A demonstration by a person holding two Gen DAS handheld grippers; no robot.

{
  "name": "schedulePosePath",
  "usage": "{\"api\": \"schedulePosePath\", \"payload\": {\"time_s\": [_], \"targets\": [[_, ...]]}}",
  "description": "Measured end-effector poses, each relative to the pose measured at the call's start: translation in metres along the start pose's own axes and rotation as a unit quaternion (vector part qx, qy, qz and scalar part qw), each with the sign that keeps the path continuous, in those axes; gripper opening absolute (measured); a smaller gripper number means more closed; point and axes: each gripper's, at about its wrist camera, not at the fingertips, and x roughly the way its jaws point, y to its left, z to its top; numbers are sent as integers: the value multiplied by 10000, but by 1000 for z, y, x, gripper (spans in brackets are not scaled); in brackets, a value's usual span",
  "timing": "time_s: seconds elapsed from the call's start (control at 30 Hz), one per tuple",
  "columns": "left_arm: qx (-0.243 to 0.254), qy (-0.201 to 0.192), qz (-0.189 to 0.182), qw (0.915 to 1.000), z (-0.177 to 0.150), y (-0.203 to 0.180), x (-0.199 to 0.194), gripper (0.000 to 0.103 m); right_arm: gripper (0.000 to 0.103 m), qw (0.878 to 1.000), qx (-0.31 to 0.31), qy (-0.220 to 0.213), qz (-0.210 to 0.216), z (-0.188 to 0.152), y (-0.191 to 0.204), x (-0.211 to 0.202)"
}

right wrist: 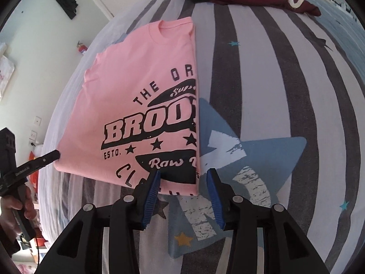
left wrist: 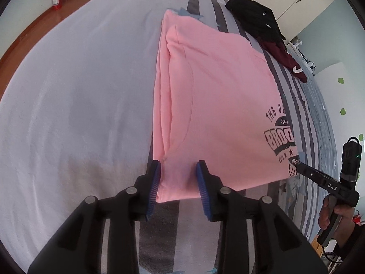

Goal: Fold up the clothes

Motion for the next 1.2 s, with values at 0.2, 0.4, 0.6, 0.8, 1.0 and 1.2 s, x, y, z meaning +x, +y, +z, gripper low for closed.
{"api": "schedulePosePath", "payload": {"time_s": [0.2,0.4,0.6,0.8,1.0,1.2], "targets": [[99,-14,25,9999,-10,-2,-1,9,29,9999,-53,37,110,-4,2,8],[327,-77,145,9993,-18,-12,-4,6,9,9995,-284,23,110,-7,3,-1],[440,-60,258,9987,-25,-12,-3,5,8,9990,-412,88,146,-10,0,-3],[574,61,386,9976,-34,-9,11,5,8,9984,-484,275,66,-16,-7,10],[611,-52,520,9968,-37,-13,15,5,9,9970,-726,251,-121,-19,-7,18],[601,-369,890,9935,-41,-26,-14,7,12,9926,-1030,-100,-630,-33,11,-15]]}}
